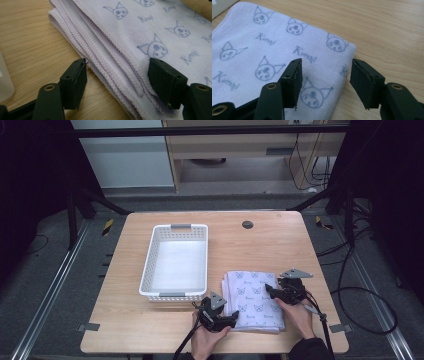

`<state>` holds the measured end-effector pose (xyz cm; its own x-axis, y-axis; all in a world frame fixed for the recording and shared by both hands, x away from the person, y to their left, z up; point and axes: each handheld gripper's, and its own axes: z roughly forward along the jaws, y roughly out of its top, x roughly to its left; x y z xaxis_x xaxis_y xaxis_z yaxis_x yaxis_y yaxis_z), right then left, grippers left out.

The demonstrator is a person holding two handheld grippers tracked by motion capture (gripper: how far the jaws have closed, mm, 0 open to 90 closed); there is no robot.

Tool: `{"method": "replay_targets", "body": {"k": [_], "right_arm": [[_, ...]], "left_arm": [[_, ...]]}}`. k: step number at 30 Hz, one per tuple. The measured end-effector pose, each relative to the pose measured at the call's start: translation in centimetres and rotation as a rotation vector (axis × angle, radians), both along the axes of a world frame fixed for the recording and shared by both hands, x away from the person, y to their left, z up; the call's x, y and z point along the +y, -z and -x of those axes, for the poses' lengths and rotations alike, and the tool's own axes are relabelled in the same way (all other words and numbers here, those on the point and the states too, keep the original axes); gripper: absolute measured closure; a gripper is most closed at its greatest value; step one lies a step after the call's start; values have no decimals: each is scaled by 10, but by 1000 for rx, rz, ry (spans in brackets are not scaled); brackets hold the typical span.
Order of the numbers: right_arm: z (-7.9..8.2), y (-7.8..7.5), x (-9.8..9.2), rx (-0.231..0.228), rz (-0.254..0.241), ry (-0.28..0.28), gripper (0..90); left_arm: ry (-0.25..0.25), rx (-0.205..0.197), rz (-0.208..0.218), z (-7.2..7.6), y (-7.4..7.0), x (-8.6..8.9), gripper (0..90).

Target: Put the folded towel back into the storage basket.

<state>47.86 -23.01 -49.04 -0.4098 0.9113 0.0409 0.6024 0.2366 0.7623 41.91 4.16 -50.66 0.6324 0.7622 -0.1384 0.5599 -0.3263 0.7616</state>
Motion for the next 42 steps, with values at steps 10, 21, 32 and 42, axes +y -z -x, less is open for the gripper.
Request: {"method": "replay_targets", "body": {"k": [10,21,32,42], "right_arm": [[-2,5,0,42,-19,2,462],[-2,7,0,67,-58,3,535],[-2,5,2,74,-69,-10,724],[3,-7,3,11,-56,-35,760]], "left_arm": [[25,4,6,0,0,-1,418],[56,56,53,-1,-1,0,587],[41,9,35,5,-4,-6,733],[31,-21,80,7,-14,1,750]]}}
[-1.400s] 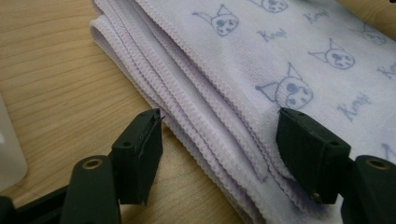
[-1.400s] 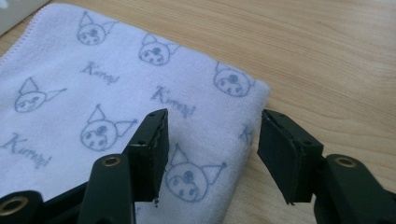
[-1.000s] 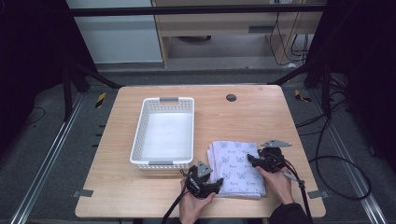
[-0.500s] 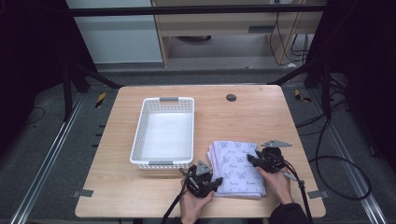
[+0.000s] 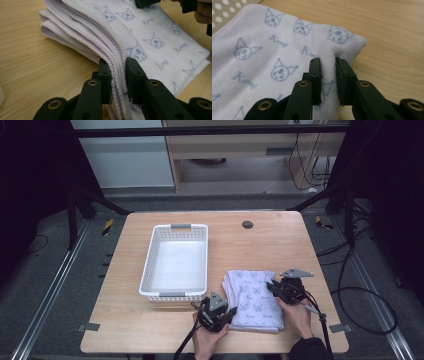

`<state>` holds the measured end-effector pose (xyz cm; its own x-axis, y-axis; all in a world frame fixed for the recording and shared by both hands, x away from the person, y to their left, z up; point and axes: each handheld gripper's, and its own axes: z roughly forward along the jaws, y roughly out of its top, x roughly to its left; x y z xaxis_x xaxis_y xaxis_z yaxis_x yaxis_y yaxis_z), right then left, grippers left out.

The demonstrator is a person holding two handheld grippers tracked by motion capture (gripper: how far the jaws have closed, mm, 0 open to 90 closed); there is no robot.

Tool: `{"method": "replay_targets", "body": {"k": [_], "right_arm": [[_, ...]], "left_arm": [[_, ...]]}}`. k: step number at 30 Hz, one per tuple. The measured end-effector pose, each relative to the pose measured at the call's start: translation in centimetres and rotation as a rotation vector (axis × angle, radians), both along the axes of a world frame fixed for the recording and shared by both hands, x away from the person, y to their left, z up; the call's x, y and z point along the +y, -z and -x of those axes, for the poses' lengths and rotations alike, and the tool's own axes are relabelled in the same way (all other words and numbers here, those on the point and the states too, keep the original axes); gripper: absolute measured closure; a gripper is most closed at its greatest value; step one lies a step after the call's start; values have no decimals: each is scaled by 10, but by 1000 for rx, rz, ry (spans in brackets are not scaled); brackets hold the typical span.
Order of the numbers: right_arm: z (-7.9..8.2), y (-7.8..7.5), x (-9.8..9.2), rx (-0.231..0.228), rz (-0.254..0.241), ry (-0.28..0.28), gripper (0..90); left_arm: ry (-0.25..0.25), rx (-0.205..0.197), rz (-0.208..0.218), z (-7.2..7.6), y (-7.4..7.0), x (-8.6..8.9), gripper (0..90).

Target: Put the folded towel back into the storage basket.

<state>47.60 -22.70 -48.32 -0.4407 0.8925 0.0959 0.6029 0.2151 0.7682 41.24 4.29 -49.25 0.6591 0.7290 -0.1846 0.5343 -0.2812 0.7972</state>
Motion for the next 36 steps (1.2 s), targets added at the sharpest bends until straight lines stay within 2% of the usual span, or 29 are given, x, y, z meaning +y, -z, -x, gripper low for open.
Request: {"method": "replay_targets", "body": {"k": [3,4,5,8,13,17,21,26,36], "right_arm": [[2,-5,2,-25,4,-6,759],[5,-11,4,-46,0,-8,760],[5,-11,4,-46,0,-8,760],[11,-21,4,-89,-10,-8,759],[16,-31,3,-119,-33,-8,759],[19,-37,2,-142,-29,-7,759],[21,-42,0,-150,-43,-6,759],[22,-46,0,-164,-32,-7,759],[26,-59,5,-195,-41,-8,760]], "left_arm": [[-1,-13,5,2,-4,2,750],[-3,-29,10,3,-9,3,751],[-3,-29,10,3,-9,3,750],[2,-61,15,7,-21,6,750],[3,-94,9,11,-31,7,750],[7,-116,10,13,-39,6,750],[12,-128,5,15,-43,5,750],[12,-137,4,15,-48,5,750],[10,-161,7,16,-58,11,750]]}}
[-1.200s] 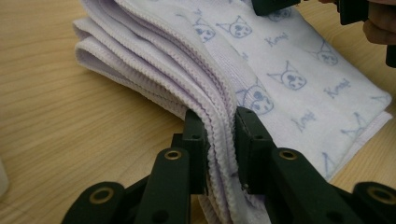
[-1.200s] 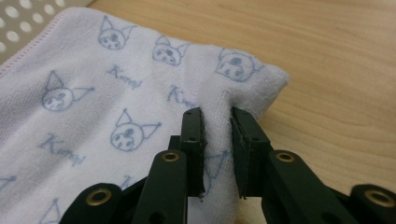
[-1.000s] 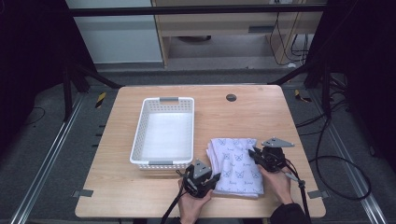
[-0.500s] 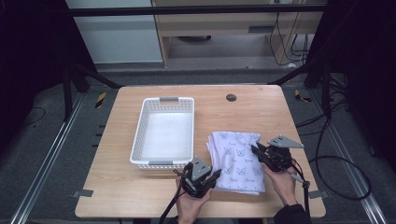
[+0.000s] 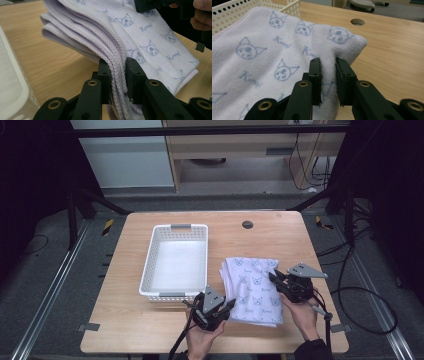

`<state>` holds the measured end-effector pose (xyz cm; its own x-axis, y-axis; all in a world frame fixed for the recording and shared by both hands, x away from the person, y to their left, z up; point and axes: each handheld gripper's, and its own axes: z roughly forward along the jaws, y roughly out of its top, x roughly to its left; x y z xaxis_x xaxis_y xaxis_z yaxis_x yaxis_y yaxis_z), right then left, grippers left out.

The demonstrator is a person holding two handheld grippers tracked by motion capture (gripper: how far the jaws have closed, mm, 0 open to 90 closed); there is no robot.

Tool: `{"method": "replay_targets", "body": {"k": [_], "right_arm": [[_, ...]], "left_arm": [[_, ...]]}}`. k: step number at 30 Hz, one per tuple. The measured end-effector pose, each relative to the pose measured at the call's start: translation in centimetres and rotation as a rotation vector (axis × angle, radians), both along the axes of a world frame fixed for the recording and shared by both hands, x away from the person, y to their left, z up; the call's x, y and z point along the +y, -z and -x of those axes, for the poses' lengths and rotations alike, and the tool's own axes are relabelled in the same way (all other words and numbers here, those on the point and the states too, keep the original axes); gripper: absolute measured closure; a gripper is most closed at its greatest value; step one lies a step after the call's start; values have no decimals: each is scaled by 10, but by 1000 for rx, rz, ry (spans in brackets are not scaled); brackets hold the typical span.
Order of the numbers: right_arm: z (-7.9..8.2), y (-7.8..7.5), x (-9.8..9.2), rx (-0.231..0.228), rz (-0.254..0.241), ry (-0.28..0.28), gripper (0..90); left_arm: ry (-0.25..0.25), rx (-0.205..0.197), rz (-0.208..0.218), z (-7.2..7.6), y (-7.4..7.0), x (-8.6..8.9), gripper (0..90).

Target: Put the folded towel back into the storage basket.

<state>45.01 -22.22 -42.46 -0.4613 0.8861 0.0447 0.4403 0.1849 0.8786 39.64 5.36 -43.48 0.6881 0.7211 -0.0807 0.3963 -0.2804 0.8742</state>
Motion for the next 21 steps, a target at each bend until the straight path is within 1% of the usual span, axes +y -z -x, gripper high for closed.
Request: {"method": "replay_targets", "body": {"k": [3,4,8,13,15,16,17,19,20,21], "right_arm": [[0,-3,0,-7,-3,-3,760],[0,-5,1,-17,0,-4,760],[-1,-9,2,-22,-7,3,760],[-2,-12,5,-30,-5,0,760],[-3,-16,6,-37,-11,-3,760],[-3,-18,6,-41,-15,-5,760],[-3,-18,6,-41,-15,-5,760],[-3,-22,7,-47,-24,-6,760],[-4,-27,9,-59,-30,-6,760],[-4,-27,9,-59,-30,-6,760]], "left_arm": [[-1,-5,1,0,-3,1,750],[1,-12,-2,-1,-5,1,750],[-1,-23,-3,-1,-11,2,750],[-1,-24,6,-3,-15,5,749],[-2,-29,11,-3,-18,7,749],[-1,-33,15,-4,-21,9,749],[-1,-33,15,-4,-21,9,749],[-2,-45,13,-4,-26,11,750],[-4,-54,10,-5,-31,12,749],[-4,-54,10,-5,-31,12,749]]}}
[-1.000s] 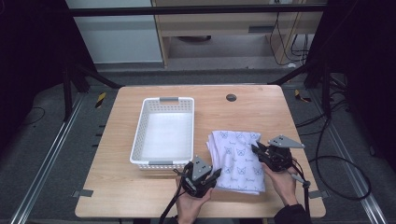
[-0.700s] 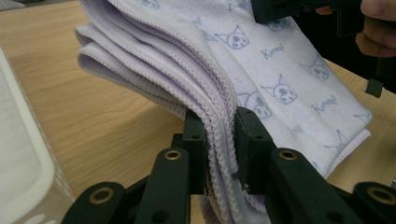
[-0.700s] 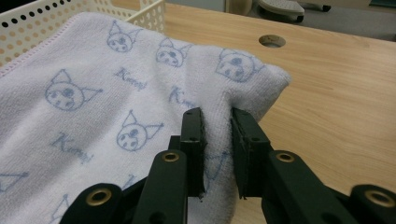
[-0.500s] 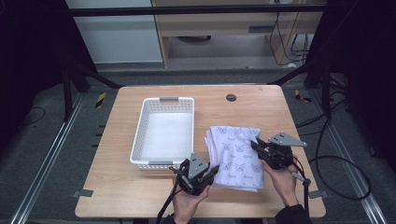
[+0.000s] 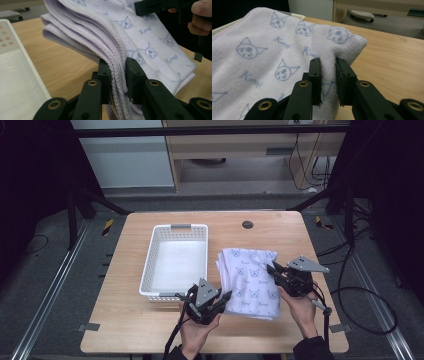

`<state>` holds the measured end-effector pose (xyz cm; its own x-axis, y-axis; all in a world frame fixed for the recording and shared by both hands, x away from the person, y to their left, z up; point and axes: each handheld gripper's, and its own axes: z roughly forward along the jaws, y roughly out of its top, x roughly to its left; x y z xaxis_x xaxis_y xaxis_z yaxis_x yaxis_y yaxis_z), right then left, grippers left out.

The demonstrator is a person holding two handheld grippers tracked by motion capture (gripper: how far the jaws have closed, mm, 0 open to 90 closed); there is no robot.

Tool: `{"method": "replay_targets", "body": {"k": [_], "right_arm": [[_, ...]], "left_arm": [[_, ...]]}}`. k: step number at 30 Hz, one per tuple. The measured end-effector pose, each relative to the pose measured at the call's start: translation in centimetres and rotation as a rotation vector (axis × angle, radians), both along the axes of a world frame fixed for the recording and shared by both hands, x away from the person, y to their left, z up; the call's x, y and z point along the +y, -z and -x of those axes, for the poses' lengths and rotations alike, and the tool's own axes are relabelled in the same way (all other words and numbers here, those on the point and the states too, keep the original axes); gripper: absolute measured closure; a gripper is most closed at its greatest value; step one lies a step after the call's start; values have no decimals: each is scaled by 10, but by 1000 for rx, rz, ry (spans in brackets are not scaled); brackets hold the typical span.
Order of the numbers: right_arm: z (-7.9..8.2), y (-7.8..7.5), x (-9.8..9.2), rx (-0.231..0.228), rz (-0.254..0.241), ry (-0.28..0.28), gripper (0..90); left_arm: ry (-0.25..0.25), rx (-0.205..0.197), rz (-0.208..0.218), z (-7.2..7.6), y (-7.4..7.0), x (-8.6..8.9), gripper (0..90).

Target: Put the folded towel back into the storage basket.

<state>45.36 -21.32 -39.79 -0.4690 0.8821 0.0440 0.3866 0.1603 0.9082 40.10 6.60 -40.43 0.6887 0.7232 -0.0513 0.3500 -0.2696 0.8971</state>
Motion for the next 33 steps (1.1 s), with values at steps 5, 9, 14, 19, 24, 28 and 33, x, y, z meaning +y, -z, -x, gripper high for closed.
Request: {"method": "replay_targets", "body": {"k": [5,9,14,19,24,28,33], "right_arm": [[-5,-11,8,-16,-4,-6,760],[-8,-18,15,-27,-7,-12,760],[-9,-26,20,-38,-8,-16,760],[-13,-37,29,-53,-6,-23,760],[-16,-42,35,-61,-6,-24,760],[-20,-54,41,-77,-12,-27,760],[-22,-68,51,-98,-14,-31,760]], "left_arm": [[-11,-18,7,-3,-11,9,749],[-24,-28,17,-3,-17,15,749],[-29,-33,31,-5,-22,22,749],[-26,-46,53,-8,-32,32,749],[-30,-51,53,-10,-39,37,749],[-35,-66,30,-12,-49,41,749],[-43,-77,16,-17,-61,52,749]]}}
